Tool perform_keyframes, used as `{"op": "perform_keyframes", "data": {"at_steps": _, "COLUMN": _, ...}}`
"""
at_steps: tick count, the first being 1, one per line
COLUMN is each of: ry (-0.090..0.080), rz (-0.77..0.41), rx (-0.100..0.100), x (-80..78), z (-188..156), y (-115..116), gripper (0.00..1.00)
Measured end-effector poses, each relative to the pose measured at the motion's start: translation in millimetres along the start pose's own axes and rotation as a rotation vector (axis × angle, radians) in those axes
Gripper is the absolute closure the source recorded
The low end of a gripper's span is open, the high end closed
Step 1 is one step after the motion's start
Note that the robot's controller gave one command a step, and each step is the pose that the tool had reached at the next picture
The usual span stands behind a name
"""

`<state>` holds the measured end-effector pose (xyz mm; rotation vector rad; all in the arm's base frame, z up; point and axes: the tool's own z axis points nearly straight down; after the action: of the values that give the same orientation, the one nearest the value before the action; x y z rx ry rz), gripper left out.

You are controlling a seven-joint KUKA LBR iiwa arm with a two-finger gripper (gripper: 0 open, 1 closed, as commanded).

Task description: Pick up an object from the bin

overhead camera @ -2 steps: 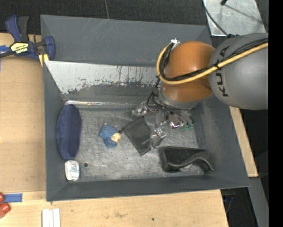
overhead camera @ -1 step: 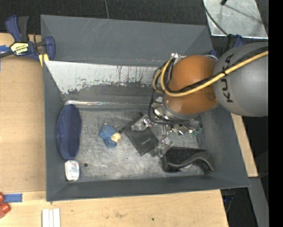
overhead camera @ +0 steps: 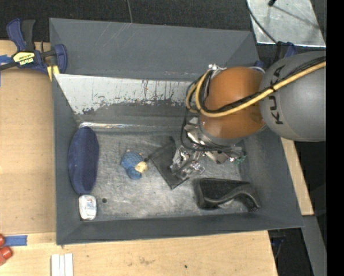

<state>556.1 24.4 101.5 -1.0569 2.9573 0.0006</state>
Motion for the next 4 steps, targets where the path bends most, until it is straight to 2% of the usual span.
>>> {"op": "perform_keyframes", "data": {"at_steps": 1, "ry": -0.007, "rz": 0.155, "rx": 0.003, "x": -14.5, "z": -72, "y": 2, "gripper": 1.0}}
{"op": "perform_keyframes", "data": {"at_steps": 2, "ry": -0.003, "rz": 0.156, "rx": 0.002, "x": -13.6, "z": -70, "y": 2, "gripper": 0.0}}
{"op": "perform_keyframes", "data": {"at_steps": 3, "ry": 0.002, "rz": -0.021, "rx": -0.001, "x": -34.1, "z": -4, "y": -10, "gripper": 0.0}}
{"op": "perform_keyframes", "data": {"at_steps": 4, "ry": 0.001, "rz": -0.136, "rx": 0.0, "x": -29.2, "z": 1, "y": -10, "gripper": 0.0}}
